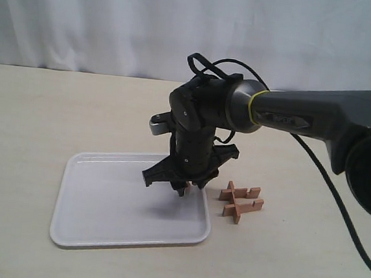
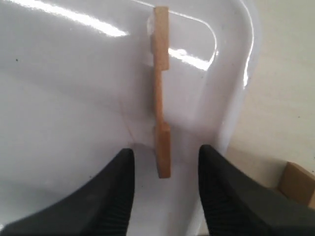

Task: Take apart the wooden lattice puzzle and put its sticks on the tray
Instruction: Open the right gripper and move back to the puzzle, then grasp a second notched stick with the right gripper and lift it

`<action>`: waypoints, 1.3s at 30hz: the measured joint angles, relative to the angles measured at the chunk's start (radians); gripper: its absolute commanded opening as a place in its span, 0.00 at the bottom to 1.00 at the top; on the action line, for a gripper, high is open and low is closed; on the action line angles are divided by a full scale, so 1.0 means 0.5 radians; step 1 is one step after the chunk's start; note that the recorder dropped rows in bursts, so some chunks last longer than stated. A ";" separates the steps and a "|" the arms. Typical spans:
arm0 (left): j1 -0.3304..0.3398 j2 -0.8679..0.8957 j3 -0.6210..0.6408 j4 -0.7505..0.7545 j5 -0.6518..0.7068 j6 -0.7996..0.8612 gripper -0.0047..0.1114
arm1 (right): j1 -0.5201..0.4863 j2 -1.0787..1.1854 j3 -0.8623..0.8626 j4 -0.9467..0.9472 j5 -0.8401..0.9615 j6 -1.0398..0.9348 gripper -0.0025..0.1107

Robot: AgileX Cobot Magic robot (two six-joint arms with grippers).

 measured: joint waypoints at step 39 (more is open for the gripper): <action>0.000 0.000 0.000 0.000 0.000 0.000 0.04 | -0.157 -0.843 1.116 -0.049 -0.143 -0.055 0.06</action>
